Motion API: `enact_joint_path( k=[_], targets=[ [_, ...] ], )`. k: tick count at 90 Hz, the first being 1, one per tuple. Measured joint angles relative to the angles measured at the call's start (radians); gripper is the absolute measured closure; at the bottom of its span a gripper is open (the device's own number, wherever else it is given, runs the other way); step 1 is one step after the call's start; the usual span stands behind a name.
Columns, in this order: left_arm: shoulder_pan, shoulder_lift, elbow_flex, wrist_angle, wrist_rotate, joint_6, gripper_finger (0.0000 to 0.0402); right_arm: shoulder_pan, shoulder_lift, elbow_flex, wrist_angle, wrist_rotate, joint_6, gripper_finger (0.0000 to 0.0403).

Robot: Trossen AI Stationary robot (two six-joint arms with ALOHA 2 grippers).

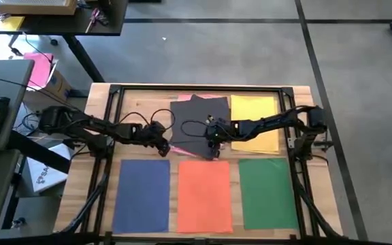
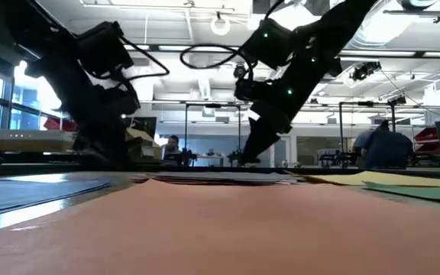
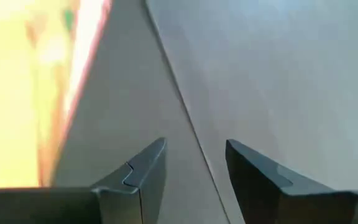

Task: Organize paper
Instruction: Put the black paper to the top left of the table

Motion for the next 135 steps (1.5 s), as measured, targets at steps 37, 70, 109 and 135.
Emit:
enact_joint_path(
  k=[37, 70, 109, 135],
  targets=[
    [0.095, 0.131, 0.000, 0.281, -0.038, 0.122, 0.0400, 0.001, 0.125, 0.000, 0.239, 0.045, -0.322, 0.0254],
    [0.112, 0.337, 0.005, 0.500, 0.111, 0.109, 0.0401, -0.006, 0.189, 0.003, 0.306, 0.090, -0.384, 0.0246],
    [0.092, 0.403, 0.002, 0.638, 0.190, 0.099, 0.0401, -0.021, 0.190, 0.003, 0.308, 0.102, -0.398, 0.0256],
    [0.085, 0.230, 0.000, 0.611, 0.268, 0.139, 0.0402, -0.006, 0.189, 0.002, 0.291, 0.188, -0.450, 0.0395]
  ],
)
